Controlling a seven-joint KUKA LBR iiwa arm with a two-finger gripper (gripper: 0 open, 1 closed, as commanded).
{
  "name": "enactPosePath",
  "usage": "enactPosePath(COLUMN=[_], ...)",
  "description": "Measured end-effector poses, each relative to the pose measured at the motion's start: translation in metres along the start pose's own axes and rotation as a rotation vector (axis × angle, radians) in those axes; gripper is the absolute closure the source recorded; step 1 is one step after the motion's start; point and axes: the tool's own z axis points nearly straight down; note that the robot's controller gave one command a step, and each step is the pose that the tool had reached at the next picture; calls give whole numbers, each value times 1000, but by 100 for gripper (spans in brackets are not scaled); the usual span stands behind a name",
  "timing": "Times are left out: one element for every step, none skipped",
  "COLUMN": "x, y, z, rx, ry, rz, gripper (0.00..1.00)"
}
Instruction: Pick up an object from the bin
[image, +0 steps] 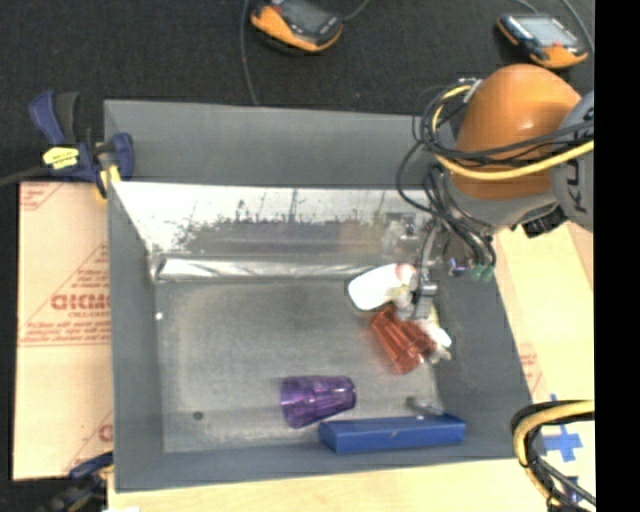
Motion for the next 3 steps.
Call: enactPosePath(x=[-1,-20,-42], y=[0,-21,-18], z=[-5,74,86], rx=[1,0,4], ry=[-9,-13,-19], rz=[-1,94,-208], gripper=[0,0,0])
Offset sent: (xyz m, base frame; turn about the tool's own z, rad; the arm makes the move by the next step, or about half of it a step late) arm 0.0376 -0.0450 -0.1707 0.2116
